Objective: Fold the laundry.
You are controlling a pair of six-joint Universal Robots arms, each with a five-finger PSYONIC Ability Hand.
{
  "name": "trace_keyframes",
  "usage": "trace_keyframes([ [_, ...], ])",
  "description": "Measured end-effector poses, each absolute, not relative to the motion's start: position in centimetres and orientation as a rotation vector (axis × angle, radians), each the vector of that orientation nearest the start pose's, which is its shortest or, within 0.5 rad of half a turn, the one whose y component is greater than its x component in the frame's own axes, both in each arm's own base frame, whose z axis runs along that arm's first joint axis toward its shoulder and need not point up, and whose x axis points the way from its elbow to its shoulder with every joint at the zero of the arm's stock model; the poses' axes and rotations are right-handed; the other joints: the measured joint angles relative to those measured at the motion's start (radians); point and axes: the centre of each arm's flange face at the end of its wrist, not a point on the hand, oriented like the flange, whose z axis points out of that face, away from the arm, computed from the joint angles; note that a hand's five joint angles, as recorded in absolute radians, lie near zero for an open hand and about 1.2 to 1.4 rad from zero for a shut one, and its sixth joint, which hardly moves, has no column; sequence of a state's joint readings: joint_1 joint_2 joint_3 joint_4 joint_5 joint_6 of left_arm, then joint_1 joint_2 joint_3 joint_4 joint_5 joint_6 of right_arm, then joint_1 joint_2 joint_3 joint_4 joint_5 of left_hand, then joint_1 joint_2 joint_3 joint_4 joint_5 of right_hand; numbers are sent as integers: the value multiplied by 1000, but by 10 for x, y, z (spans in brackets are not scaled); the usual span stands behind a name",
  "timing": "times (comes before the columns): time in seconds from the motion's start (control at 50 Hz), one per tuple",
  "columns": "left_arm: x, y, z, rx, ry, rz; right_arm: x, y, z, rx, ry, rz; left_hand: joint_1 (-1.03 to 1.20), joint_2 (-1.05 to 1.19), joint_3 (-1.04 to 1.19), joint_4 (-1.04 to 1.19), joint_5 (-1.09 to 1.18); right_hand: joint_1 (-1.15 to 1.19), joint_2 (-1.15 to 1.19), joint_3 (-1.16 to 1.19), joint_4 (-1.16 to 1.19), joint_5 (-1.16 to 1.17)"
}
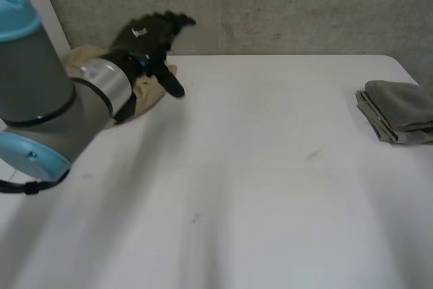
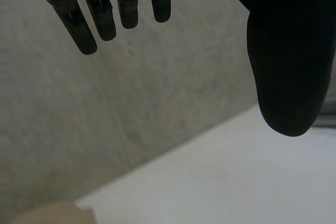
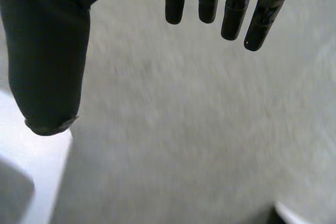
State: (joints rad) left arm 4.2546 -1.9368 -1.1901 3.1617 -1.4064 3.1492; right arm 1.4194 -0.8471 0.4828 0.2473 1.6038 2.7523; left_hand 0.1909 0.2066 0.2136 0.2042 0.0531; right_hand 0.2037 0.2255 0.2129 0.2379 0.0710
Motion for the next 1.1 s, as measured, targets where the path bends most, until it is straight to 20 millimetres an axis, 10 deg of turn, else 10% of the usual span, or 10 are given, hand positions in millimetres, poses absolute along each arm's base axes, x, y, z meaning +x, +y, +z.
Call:
trace_keyframes([
  [0.1, -295, -306, 311, 765, 2288, -2569, 119, -456, 347, -394, 2253, -2592, 0, 0, 0, 0, 0, 0, 0, 0, 0, 0],
  [0.12, -282, -323, 310, 753, 2196, -2549, 159, -440, 340, -512, 2183, -2518, 0, 0, 0, 0, 0, 0, 0, 0, 0, 0],
  [0.22, -251, -363, 295, 760, 2039, -2432, 231, -394, 315, -771, 2066, -2307, 0, 0, 0, 0, 0, 0, 0, 0, 0, 0],
  [0.4, -197, -441, 232, 798, 1900, -2169, 303, -311, 255, -1080, 1951, -1958, 0, -1, 0, 0, 0, 0, 0, 0, 0, 0],
  [0.68, -183, -499, 121, 974, 2060, -2044, 294, -264, 199, -1195, 2092, -1707, 87, 60, 56, 65, 44, 0, 0, 0, 0, 0],
  [0.78, -186, -502, 106, 992, 2116, -1994, 287, -258, 199, -1188, 2104, -1705, 802, 707, 693, 708, 669, 0, 0, 0, 0, 0],
  [0.98, -237, -461, 155, 1039, 2073, -2005, 267, -270, 207, -1120, 2148, -1772, 971, 984, 972, 983, 901, 0, 0, 0, 0, 0],
  [1.1, -293, -376, 213, 1133, 2014, -2217, 248, -285, 220, -1043, 2185, -1846, 971, 986, 975, 998, 901, 0, 0, 0, 0, 0],
])
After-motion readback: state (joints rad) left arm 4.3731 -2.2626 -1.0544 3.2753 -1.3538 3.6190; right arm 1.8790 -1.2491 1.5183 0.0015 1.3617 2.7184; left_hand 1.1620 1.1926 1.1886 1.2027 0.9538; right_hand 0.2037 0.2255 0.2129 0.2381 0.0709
